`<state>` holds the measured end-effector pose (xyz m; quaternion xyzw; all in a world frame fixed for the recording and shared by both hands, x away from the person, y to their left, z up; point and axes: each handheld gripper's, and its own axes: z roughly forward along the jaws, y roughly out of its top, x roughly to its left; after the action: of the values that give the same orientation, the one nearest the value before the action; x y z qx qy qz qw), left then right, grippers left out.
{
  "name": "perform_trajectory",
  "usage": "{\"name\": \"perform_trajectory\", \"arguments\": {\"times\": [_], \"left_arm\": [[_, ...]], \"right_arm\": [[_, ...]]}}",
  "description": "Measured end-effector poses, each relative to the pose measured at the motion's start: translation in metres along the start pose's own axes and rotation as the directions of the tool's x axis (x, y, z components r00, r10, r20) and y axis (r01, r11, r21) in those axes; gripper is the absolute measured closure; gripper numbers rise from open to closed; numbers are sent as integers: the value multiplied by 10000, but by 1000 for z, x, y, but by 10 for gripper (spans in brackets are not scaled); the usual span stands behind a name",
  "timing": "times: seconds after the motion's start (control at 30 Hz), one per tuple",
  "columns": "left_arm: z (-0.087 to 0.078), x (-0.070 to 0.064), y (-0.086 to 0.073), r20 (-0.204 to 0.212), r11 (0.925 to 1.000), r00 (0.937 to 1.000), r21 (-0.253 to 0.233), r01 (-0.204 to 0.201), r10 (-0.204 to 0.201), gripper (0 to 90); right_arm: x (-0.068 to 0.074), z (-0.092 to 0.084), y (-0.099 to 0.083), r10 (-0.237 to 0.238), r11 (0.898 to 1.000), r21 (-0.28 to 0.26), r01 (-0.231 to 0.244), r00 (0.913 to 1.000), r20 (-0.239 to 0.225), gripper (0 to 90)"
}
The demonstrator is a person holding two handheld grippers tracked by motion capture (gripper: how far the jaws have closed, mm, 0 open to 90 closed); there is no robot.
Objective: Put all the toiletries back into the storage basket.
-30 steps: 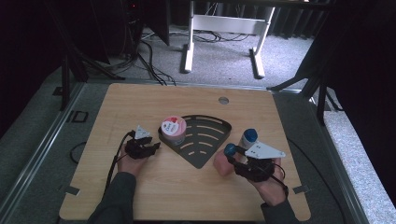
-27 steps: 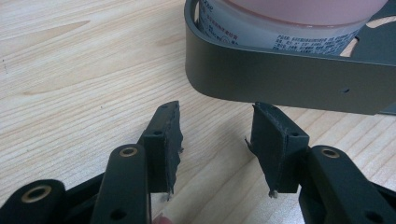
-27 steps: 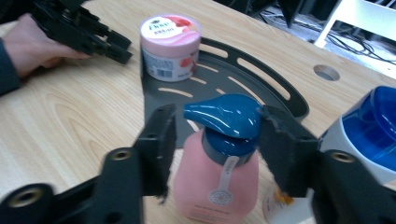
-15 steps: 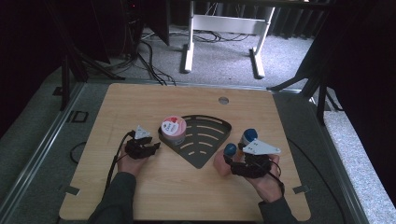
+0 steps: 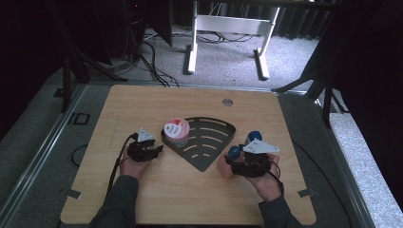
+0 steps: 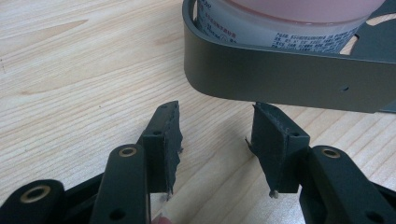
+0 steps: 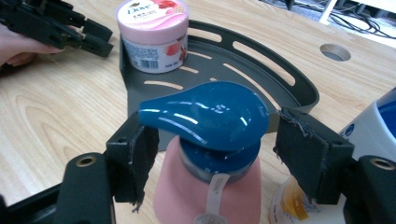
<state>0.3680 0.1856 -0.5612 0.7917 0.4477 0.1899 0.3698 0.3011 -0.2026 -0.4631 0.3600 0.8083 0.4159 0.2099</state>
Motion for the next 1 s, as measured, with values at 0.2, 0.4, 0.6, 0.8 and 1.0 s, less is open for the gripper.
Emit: {"name": "perform_trajectory", "arguments": {"times": [0.2, 0.4, 0.6, 0.8, 1.0], "left_arm": [[0, 0, 0, 25, 10000, 10000, -19, 17, -17, 522], [0, 0, 0, 26, 10000, 10000, -21, 20, -20, 522], [0, 0, 0, 44, 10000, 10000, -22, 35, -35, 521], [0, 0, 0, 59, 10000, 10000, -23, 36, -36, 519], [0, 0, 0, 79, 10000, 9999, -2, 63, -63, 517]], "right_arm": [[-2, 7, -1, 85, 10000, 11, -85, 10000, 44, 328], [-6, 16, -2, 257, 9997, 49, -257, 9997, -9, 354], [-6, 17, 0, 300, 9995, -53, -300, 9995, -132, 394], [-5, 14, 0, 196, 9997, -157, -199, 9996, -208, 448], [-3, 11, 1, 23, 9998, -189, -26, 9999, -151, 492]]}}
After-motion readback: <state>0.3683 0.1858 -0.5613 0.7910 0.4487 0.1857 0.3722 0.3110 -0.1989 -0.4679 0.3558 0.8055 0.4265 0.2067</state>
